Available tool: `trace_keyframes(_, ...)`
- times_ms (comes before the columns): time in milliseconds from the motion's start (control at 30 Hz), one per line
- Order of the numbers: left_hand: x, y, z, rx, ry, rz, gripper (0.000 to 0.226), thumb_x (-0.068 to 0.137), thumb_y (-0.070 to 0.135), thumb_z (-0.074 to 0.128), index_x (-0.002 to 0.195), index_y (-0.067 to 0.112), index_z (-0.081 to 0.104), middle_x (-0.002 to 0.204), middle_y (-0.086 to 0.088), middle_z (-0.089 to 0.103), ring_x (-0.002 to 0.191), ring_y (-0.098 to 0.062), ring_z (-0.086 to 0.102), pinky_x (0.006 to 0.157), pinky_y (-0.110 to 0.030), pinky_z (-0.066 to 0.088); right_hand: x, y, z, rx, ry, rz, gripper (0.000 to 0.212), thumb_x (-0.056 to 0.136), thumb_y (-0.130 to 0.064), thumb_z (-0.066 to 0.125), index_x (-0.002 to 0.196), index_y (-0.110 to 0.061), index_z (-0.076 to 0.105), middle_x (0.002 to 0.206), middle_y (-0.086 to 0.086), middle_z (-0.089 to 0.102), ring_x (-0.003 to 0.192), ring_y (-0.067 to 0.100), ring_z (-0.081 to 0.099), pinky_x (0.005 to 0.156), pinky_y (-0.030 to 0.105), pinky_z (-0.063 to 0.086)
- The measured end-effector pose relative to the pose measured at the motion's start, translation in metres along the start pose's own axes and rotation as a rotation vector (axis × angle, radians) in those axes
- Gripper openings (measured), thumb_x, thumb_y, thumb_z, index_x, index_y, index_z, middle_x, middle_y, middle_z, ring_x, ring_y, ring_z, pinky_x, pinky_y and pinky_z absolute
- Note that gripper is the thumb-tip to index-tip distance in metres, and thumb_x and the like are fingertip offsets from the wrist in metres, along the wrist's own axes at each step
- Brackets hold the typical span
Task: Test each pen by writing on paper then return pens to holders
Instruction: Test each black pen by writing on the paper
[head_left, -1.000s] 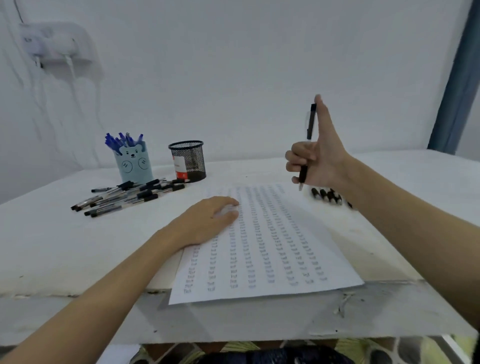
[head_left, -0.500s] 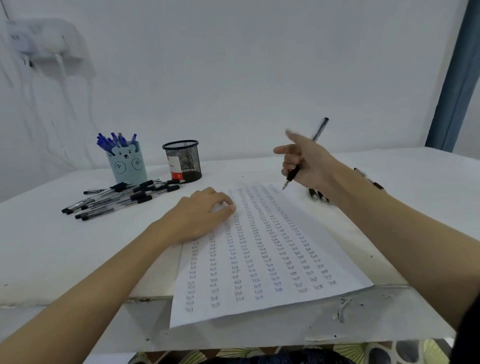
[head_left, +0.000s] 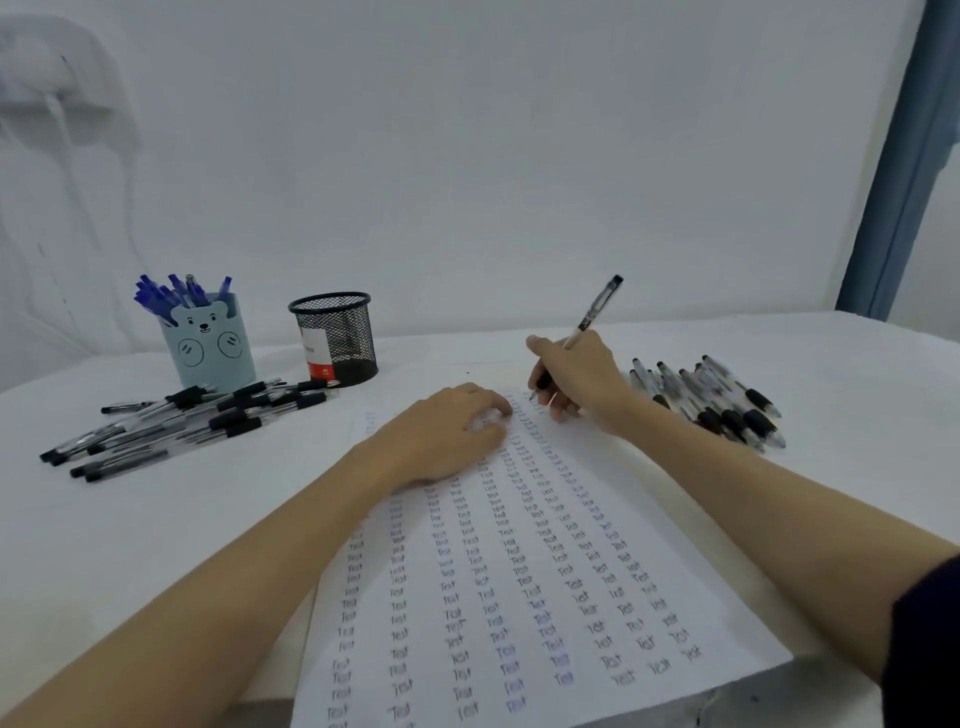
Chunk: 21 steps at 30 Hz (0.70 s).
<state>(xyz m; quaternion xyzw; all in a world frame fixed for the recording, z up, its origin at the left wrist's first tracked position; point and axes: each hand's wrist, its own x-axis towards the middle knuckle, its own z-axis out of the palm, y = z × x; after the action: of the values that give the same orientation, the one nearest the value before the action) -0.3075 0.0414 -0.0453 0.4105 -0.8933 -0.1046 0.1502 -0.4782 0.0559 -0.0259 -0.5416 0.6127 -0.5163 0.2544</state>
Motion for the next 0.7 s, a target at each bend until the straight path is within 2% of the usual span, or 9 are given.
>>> trace_keyframes(100, 0.002, -0.004, 0.009, -0.049, 0.081, 0.027, 0.031, 0.096, 0.037, 0.043, 0.125, 0.028, 0.052, 0.132, 0.007, 0.047, 0.119, -0.012, 0.045, 0.102, -0.037, 0.036, 0.002, 0.007, 0.007, -0.062, 0.051, -0.032, 0.028, 0.083, -0.008, 0.056, 0.055, -0.001, 0.054, 0.046, 0.009, 0.057, 0.027, 0.012, 0.042, 0.031, 0.016, 0.033)
trace_keyframes(200, 0.003, -0.006, 0.011, -0.043, 0.088, 0.029, 0.031, 0.096, 0.037, 0.043, 0.125, 0.028, 0.052, 0.130, 0.007, 0.048, 0.119, -0.013, 0.044, 0.103, -0.039, 0.035, 0.007, 0.012, 0.011, -0.207, 0.141, -0.086, 0.027, 0.072, 0.001, 0.051, 0.047, -0.006, 0.043, 0.055, 0.018, 0.059, 0.038, 0.019, 0.045, 0.034, 0.017, 0.031)
trace_keyframes(267, 0.004, -0.007, 0.011, -0.043, 0.087, 0.027, 0.031, 0.096, 0.038, 0.043, 0.125, 0.029, 0.051, 0.129, 0.007, 0.048, 0.119, -0.013, 0.044, 0.103, -0.038, 0.034, 0.010, 0.015, 0.011, -0.213, 0.151, -0.082, 0.029, 0.069, 0.003, 0.049, 0.045, -0.008, 0.039, 0.056, 0.020, 0.059, 0.042, 0.022, 0.047, 0.033, 0.016, 0.030)
trace_keyframes(367, 0.003, -0.007, 0.012, -0.053, 0.081, 0.018, 0.033, 0.094, 0.042, 0.041, 0.124, 0.031, 0.051, 0.129, 0.008, 0.047, 0.120, -0.012, 0.042, 0.103, -0.037, 0.033, 0.012, 0.017, 0.010, -0.193, 0.164, -0.066, 0.032, 0.069, 0.005, 0.048, 0.043, -0.010, 0.037, 0.057, 0.020, 0.059, 0.033, 0.017, 0.044, 0.030, 0.013, 0.029)
trace_keyframes(533, 0.002, -0.005, 0.011, -0.043, 0.076, 0.013, 0.031, 0.096, 0.037, 0.043, 0.126, 0.031, 0.050, 0.130, 0.007, 0.046, 0.120, -0.012, 0.041, 0.103, -0.036, 0.032, 0.012, 0.018, 0.011, -0.195, 0.156, -0.060, 0.031, 0.070, 0.004, 0.046, 0.046, -0.011, 0.035, 0.057, 0.016, 0.055, 0.023, 0.007, 0.038, 0.028, 0.012, 0.025)
trace_keyframes(633, 0.002, -0.005, 0.011, -0.044, 0.076, 0.008, 0.031, 0.096, 0.037, 0.043, 0.125, 0.032, 0.050, 0.130, 0.007, 0.046, 0.120, -0.012, 0.041, 0.102, -0.036, 0.033, 0.013, 0.019, 0.012, -0.211, 0.172, -0.071, 0.029, 0.069, 0.004, 0.045, 0.046, -0.012, 0.035, 0.058, 0.015, 0.051, 0.023, 0.007, 0.033, 0.029, 0.014, 0.025)
trace_keyframes(700, 0.002, -0.006, 0.011, -0.046, 0.073, 0.004, 0.030, 0.096, 0.038, 0.043, 0.125, 0.032, 0.050, 0.129, 0.008, 0.046, 0.120, -0.012, 0.041, 0.103, -0.037, 0.032, 0.013, 0.019, 0.012, -0.189, 0.179, -0.072, 0.031, 0.069, 0.003, 0.045, 0.045, -0.012, 0.034, 0.057, 0.017, 0.053, 0.024, 0.009, 0.037, 0.029, 0.013, 0.026)
